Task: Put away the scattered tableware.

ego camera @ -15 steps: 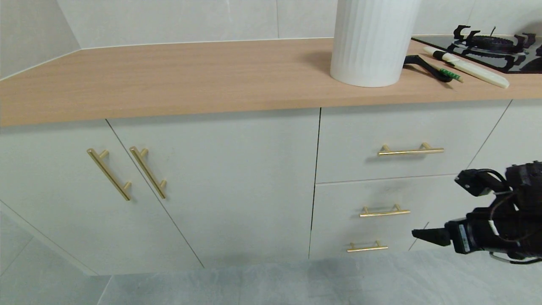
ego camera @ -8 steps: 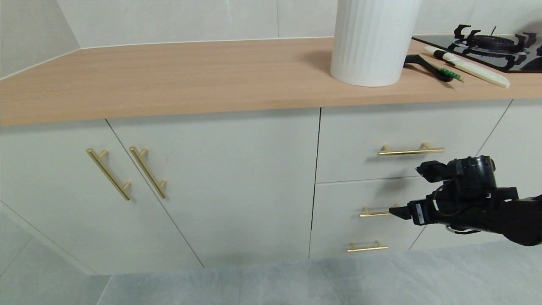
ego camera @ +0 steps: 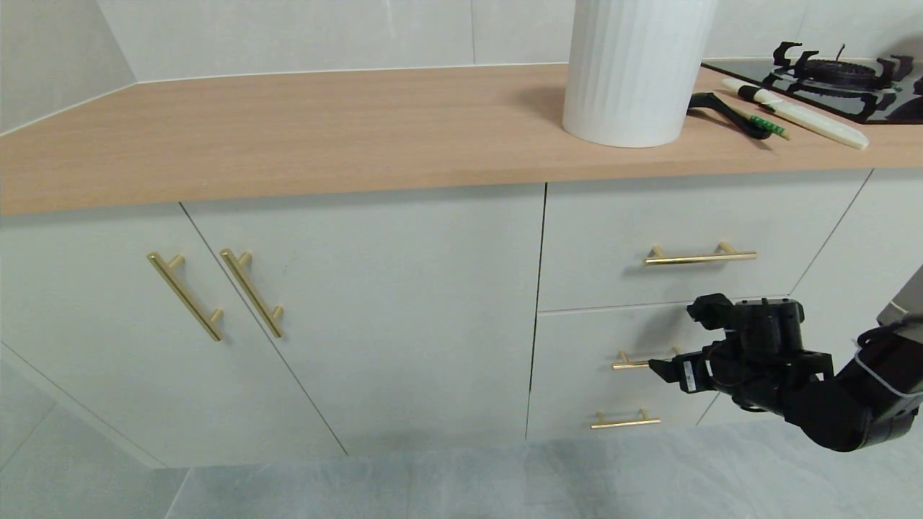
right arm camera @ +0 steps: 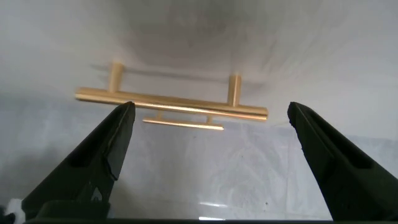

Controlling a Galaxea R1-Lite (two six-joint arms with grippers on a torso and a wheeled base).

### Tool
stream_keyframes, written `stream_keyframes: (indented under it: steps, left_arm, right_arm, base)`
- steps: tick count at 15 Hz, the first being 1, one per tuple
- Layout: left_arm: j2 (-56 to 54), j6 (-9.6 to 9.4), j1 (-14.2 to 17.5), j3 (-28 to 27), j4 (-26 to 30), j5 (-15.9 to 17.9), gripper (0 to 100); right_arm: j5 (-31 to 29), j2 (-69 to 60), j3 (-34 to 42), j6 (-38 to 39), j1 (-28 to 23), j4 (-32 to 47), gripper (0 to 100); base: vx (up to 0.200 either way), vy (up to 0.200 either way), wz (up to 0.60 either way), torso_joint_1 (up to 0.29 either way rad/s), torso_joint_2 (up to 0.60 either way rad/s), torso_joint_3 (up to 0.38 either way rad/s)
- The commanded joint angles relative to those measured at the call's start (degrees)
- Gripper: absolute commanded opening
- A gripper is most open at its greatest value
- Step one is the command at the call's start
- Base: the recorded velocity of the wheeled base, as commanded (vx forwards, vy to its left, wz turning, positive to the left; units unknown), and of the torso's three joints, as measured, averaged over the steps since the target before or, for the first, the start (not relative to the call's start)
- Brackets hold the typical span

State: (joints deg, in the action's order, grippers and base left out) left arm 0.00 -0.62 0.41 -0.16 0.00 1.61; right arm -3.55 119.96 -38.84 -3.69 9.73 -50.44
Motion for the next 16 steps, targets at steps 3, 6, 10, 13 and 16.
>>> stream_keyframes:
  steps: [3, 6, 10, 13, 16]
  left_arm:
    - [0.09, 0.01, 0.02, -0.02, 0.0, -0.03, 100]
    - [0.09, 0.01, 0.02, -0.02, 0.0, 0.06, 100]
    - [0.09, 0.01, 0.02, -0.02, 0.0, 0.06, 100]
    - [0.09, 0.01, 0.02, -0.02, 0.0, -0.03, 100]
    - [0.09, 0.01, 0.02, -0.02, 0.0, 0.06, 100]
  right_arm:
    - [-0.14, 2.3, -0.54, 0.09, 0.12, -1.15, 100]
    - [-1.46, 4.76, -0.62, 0.35, 0.38, -6.95, 100]
    - [-5.33, 8.1, -1.5, 0.35, 1.26, -11.17, 100]
    - [-5.59, 8.98, -2.56, 0.53, 1.26, -11.25, 100]
    - [-6.82, 9.6, -3.08, 0.88, 1.17, -13.1, 100]
  base:
    - [0.0, 0.0, 0.0, 0.0, 0.0, 0.0]
    - [0.0, 0.0, 0.0, 0.0, 0.0, 0.0]
    - [0.0, 0.0, 0.0, 0.0, 0.0, 0.0]
    - [0.0, 0.0, 0.0, 0.0, 0.0, 0.0]
    - [0.0, 0.0, 0.0, 0.0, 0.0, 0.0]
